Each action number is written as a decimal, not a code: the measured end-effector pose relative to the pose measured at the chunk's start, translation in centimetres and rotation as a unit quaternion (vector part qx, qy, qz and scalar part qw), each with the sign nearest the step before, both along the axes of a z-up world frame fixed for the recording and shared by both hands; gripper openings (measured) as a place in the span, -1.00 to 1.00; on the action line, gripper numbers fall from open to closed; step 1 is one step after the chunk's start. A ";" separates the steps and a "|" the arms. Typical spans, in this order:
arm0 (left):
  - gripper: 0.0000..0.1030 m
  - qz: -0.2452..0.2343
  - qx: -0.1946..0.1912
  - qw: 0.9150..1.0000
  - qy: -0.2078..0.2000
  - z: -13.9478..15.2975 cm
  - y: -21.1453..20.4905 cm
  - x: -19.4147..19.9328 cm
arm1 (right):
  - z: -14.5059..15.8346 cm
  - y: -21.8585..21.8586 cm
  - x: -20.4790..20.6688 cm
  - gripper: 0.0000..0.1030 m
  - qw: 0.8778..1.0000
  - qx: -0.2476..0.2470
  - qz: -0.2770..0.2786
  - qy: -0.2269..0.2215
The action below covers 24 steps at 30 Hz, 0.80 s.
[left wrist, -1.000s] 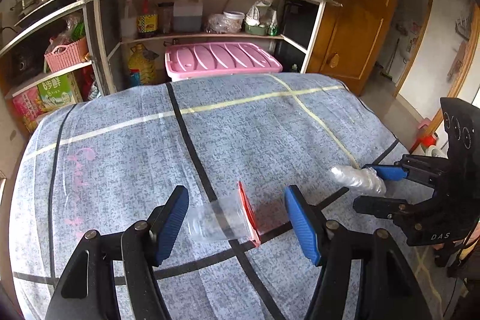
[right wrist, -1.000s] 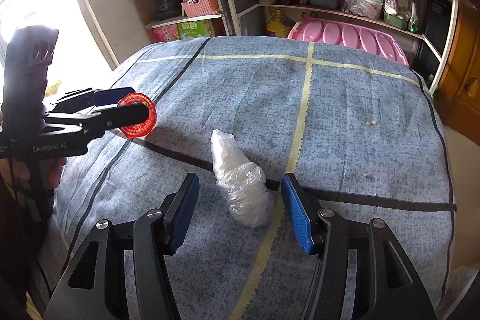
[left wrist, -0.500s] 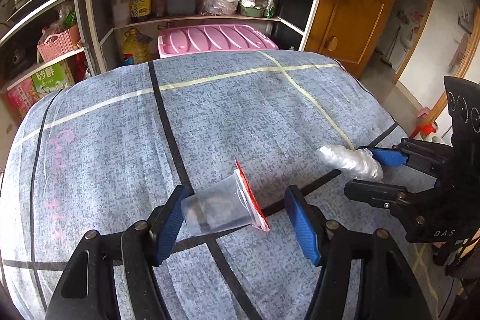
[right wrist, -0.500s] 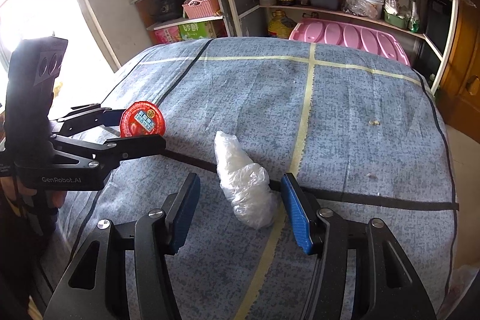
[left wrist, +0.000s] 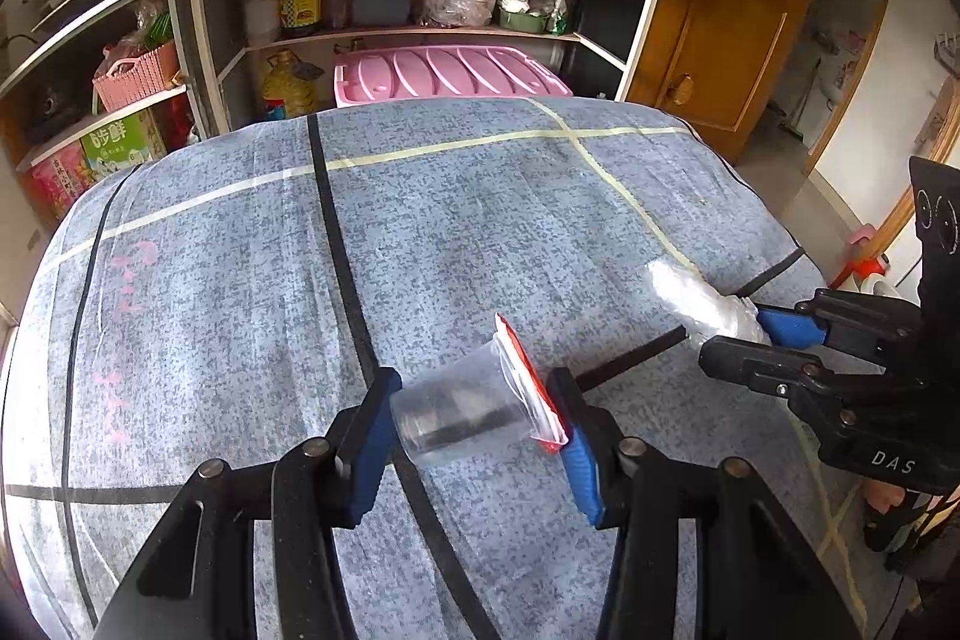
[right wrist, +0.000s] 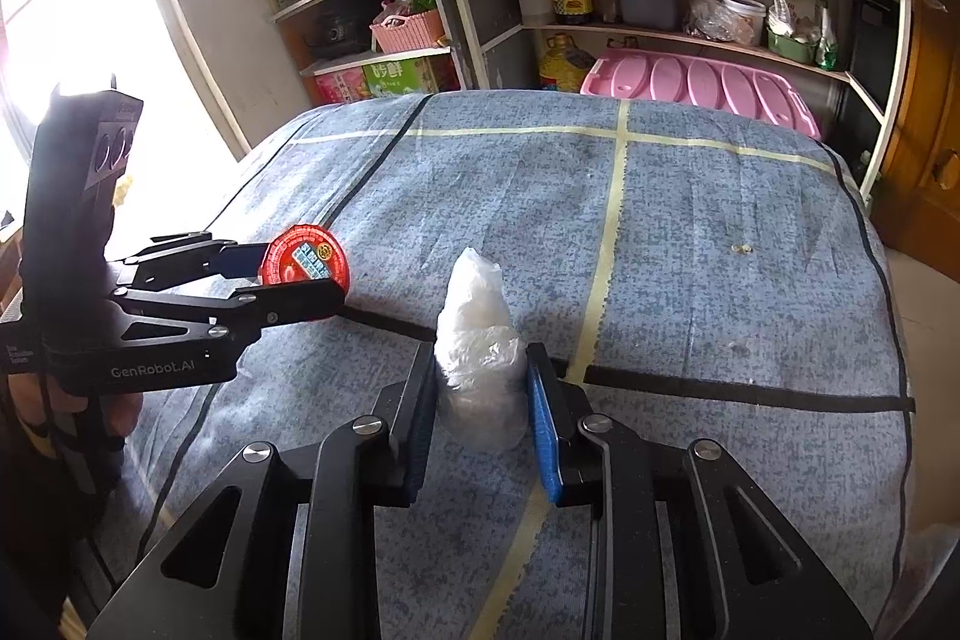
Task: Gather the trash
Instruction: 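Grasp the clear red-lidded plastic cup with the left gripper while the right gripper grasps the clear plastic bag, then carry the plastic cup and plastic bag over the trash bin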
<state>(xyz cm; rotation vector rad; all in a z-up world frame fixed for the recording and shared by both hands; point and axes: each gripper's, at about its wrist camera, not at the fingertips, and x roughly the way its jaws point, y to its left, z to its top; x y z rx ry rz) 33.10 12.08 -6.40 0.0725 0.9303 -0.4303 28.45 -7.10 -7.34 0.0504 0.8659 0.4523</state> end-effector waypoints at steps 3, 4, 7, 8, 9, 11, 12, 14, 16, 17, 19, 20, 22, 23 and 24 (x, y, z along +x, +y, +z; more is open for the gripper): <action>-0.03 -0.004 0.002 1.000 -0.005 0.6 -0.6 -1.0 | 0.3 -0.4 -0.7 -0.43 1.000 0.005 -0.001 -0.004; -0.03 -0.005 0.001 1.000 -0.007 0.9 -0.8 -1.4 | 0.5 -0.5 -1.0 -0.43 1.000 0.006 -0.002 -0.006; -0.03 -0.004 0.003 1.000 -0.011 1.6 -1.5 -2.5 | 1.1 -1.0 -2.0 -0.43 1.000 0.008 -0.007 -0.011; -0.02 -0.005 0.008 1.000 -0.016 1.9 -1.9 -3.0 | 1.3 -1.2 -2.3 -0.43 1.000 0.011 -0.008 -0.013; -0.02 -0.008 0.009 1.000 -0.021 2.2 -2.2 -3.6 | 1.6 -1.5 -2.8 -0.43 1.000 0.014 -0.010 -0.016; -0.02 -0.009 0.007 1.000 -0.023 2.8 -2.9 -4.6 | 2.2 -2.0 -3.8 -0.43 1.000 0.017 -0.014 -0.021; -0.02 -0.008 0.008 1.000 -0.026 3.1 -3.3 -5.1 | 2.4 -2.3 -4.3 -0.43 0.999 0.020 -0.015 -0.023; -0.02 -0.009 0.008 0.999 -0.031 3.6 -4.1 -6.3 | 2.9 -3.0 -5.3 -0.43 0.999 0.020 -0.019 -0.028; -0.02 -0.010 0.002 0.999 -0.035 4.2 -4.8 -7.5 | 3.4 -3.7 -6.4 -0.43 0.999 0.018 -0.023 -0.034; -0.02 -0.010 0.001 0.999 -0.038 4.5 -5.2 -8.0 | 3.7 -4.2 -6.9 -0.43 0.999 0.018 -0.027 -0.036; -0.02 -0.004 0.011 0.999 -0.045 5.3 -6.0 -9.2 | 4.4 -5.2 -8.1 -0.43 0.998 0.021 -0.034 -0.044; -0.02 -0.006 0.014 0.998 -0.053 5.7 -6.4 -9.9 | 4.6 -5.6 -8.5 -0.43 0.998 0.023 -0.037 -0.046; -0.02 -0.010 0.009 0.998 -0.056 6.4 -7.2 -11.1 | 5.2 -6.6 -9.7 -0.43 0.997 0.026 -0.044 -0.052; -0.02 -0.011 0.007 0.998 -0.057 6.6 -7.5 -11.6 | 5.5 -7.0 -10.2 -0.43 0.997 0.027 -0.047 -0.055; -0.02 -0.012 0.004 0.998 -0.060 7.0 -8.0 -12.2 | 5.7 -7.3 -10.7 -0.43 0.997 0.026 -0.051 -0.057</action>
